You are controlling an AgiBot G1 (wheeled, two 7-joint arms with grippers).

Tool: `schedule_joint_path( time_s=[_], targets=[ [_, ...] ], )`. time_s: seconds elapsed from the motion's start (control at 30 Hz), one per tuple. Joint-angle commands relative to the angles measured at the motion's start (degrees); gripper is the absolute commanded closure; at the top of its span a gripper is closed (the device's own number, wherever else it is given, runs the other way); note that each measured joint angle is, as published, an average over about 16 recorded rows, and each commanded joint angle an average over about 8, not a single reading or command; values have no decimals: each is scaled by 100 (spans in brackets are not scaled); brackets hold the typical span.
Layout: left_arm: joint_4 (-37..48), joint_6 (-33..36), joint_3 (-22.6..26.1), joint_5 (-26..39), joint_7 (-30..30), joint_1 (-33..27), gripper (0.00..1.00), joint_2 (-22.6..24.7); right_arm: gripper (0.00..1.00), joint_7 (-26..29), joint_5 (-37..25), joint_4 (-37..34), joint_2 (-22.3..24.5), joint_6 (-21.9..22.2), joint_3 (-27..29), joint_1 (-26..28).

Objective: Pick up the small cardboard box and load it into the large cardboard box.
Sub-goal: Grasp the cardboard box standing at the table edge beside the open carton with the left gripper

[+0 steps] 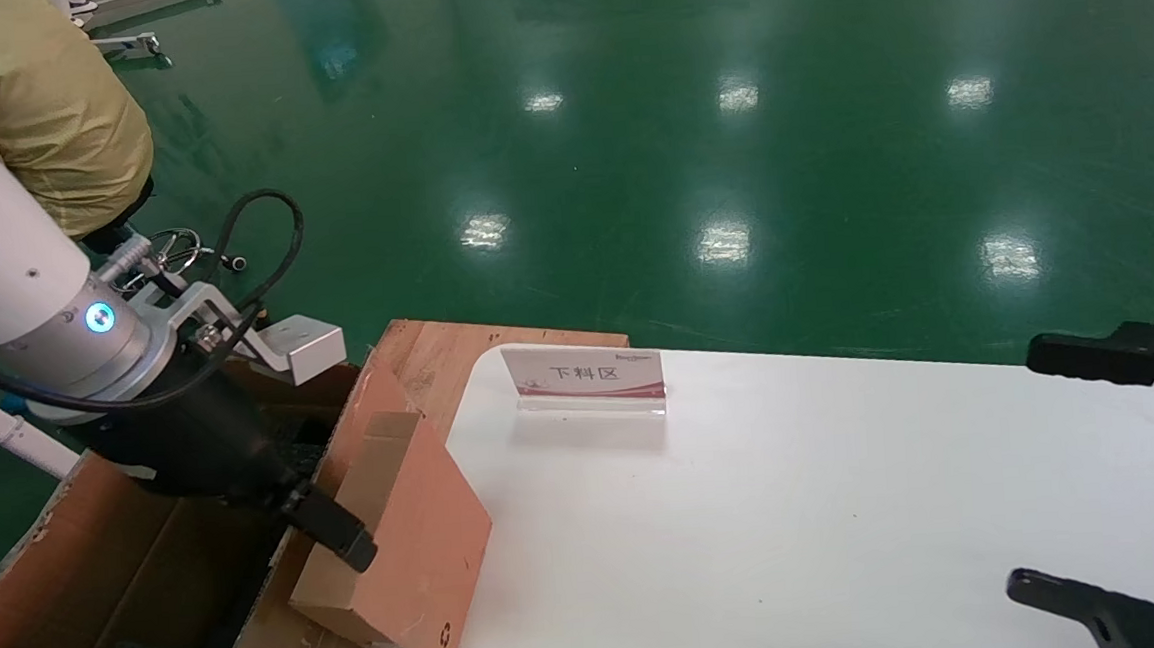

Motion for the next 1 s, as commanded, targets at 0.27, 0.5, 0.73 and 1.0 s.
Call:
schedule_joint_path(
  time_s=[0.27,0.5,0.73,1.0],
  targets=[
    [-3,-220,619,-131,4,-287,0,21,0,-2,3,0,2,2,-4,1],
    [-2,-601,668,-71,285,-189,0,-56,0,-3,4,0,3,3,-6,1],
    [2,-1012,581,-131,642,-50,0,-193,0,-5,6,0,4,4,-9,2],
    [0,-1035,493,-174,860,-165,0,-292,0,-6,8,0,5,5,-12,3]
  ],
)
